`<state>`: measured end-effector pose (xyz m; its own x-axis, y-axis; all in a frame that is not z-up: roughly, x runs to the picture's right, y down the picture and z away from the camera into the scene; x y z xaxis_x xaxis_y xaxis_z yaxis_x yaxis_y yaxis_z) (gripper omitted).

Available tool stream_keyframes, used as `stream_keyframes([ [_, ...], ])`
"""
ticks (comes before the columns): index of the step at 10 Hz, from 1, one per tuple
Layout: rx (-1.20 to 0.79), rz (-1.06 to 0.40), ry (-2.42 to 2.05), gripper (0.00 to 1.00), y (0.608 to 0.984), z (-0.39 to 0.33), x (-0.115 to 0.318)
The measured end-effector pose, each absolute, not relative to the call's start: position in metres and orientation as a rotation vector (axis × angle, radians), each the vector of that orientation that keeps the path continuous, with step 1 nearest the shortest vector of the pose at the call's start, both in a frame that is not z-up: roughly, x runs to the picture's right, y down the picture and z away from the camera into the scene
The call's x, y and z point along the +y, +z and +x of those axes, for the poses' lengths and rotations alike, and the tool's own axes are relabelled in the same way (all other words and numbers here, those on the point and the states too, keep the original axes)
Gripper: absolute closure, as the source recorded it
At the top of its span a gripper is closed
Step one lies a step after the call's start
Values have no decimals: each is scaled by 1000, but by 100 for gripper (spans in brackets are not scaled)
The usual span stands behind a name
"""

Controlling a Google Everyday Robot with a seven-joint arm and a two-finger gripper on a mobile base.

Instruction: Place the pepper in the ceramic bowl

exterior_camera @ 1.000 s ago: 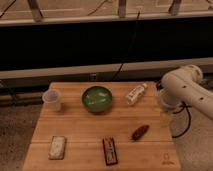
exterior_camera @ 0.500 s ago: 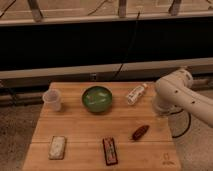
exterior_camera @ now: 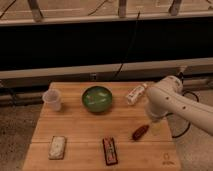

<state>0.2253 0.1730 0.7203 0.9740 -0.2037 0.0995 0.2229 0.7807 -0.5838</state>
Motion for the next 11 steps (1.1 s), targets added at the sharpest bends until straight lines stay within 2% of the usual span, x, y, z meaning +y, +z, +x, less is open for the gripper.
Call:
stream_keyframes([
  [11,-131,-651,-436,20,764,210,228],
])
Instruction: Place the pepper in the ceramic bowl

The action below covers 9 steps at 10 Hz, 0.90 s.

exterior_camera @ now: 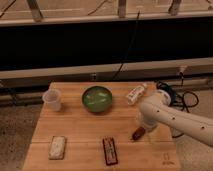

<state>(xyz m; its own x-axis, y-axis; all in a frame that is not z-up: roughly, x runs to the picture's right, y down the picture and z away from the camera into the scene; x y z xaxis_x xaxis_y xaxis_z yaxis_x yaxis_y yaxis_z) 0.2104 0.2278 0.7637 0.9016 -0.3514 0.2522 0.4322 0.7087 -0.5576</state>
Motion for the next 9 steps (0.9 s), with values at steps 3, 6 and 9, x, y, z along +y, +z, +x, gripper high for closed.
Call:
stream_keyframes([
  [3,-166,-653,-453,20,770,207,237],
  [6,-196,-652,-473,20,775,204,245],
  [9,-215,-653,-482,20,778,200,251],
])
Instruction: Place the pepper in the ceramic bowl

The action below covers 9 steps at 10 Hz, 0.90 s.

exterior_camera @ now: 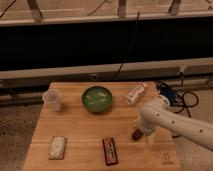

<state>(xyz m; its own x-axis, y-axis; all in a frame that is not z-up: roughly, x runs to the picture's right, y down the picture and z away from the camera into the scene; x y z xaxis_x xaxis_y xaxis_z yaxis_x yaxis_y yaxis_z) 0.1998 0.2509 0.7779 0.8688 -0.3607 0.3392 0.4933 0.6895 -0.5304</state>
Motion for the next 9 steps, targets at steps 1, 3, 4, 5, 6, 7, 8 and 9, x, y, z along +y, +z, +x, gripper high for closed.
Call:
stream_keyframes([
  [1,-221,-654,-483,20,780,198,254],
  [3,-228,-654,-488,20,783,196,256],
  [4,-230,-655,-488,20,784,195,257],
  [5,-233,-657,-491,20,786,193,259],
  [6,-233,-657,-491,20,788,192,260],
  [7,-235,-657,-492,20,789,191,260],
  [8,-236,-658,-493,20,791,189,261],
  [9,-236,-659,-493,22,792,189,262],
])
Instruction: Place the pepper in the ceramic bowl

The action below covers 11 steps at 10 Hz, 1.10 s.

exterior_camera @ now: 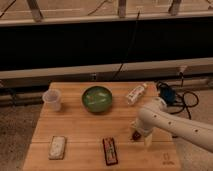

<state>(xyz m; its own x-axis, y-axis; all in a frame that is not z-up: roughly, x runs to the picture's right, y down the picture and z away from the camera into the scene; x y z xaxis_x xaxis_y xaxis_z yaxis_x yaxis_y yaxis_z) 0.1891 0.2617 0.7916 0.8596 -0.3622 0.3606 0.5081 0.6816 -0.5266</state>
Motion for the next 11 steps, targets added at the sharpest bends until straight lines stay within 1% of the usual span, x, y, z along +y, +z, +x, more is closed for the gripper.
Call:
stream_keyframes([
  [1,-236,-658,-494,29,793,188,262],
  [4,-236,-658,-495,59,797,187,262],
  [6,-236,-660,-493,73,799,187,263],
  [8,-226,-658,-497,91,800,185,252],
  [9,-218,-658,-509,99,804,181,238],
  [11,-207,-653,-529,100,811,172,217],
])
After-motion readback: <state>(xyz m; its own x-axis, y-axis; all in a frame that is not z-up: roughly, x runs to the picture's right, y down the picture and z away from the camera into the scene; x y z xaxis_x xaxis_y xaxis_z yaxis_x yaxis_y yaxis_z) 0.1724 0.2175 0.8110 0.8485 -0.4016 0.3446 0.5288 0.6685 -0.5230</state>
